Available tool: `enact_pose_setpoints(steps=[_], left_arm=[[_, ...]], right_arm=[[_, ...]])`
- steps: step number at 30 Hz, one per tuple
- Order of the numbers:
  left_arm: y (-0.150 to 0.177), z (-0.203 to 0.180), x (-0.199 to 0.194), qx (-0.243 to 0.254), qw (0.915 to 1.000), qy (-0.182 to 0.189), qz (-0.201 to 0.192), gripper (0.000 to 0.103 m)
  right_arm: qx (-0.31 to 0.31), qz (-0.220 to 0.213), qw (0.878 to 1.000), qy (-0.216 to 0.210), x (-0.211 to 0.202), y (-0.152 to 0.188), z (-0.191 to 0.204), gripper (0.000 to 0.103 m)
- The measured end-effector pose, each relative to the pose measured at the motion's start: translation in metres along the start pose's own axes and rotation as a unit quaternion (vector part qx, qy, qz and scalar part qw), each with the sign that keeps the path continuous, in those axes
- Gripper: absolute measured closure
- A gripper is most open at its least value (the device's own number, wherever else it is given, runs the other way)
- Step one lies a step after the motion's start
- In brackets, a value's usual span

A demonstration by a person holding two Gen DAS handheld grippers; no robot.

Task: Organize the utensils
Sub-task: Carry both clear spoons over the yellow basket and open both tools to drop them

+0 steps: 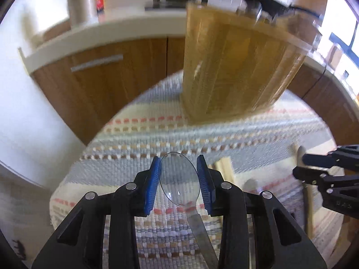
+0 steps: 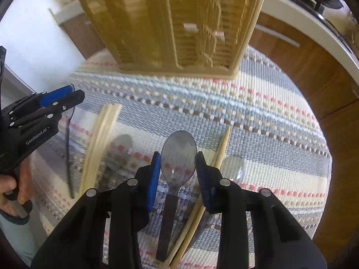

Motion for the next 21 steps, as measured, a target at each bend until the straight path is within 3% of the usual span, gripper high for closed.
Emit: enact_pose_setpoints(steps=[5, 11, 15, 21], left_arm=[[-0.019, -0.011, -0.06, 0.01, 0.9967, 0.023, -0.077, 0.072], [-0.062, -0.029, -0.127, 0.02, 0.9846, 0.036, -0.17, 0.072], [-0.099, -0.042, -0.165, 0.029, 0.9723, 0.026, -0.23, 0.072], [-0.145, -0.05, -0.189, 0.03, 0.9564, 0.002, -0.29, 0.072]], right_arm=[[-0.004, -0.051, 0.998, -0.034, -0.044, 0.003, -0.004, 0.074], [0.003, -0.137, 0.988, -0.069, -0.104, -0.017, -0.014, 0.074], [0.003, -0.204, 0.975, -0.082, -0.148, -0.043, -0.011, 0.074], [0.007, -0.298, 0.952, -0.071, -0.199, -0.087, -0.018, 0.074]])
Point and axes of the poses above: each gripper's, at about its wrist camera, not at the fingertips, and x roughly the way its jaws point, z to its left, y to its underside, the point moved 6 cm from there along x, roughly the way its jaws point
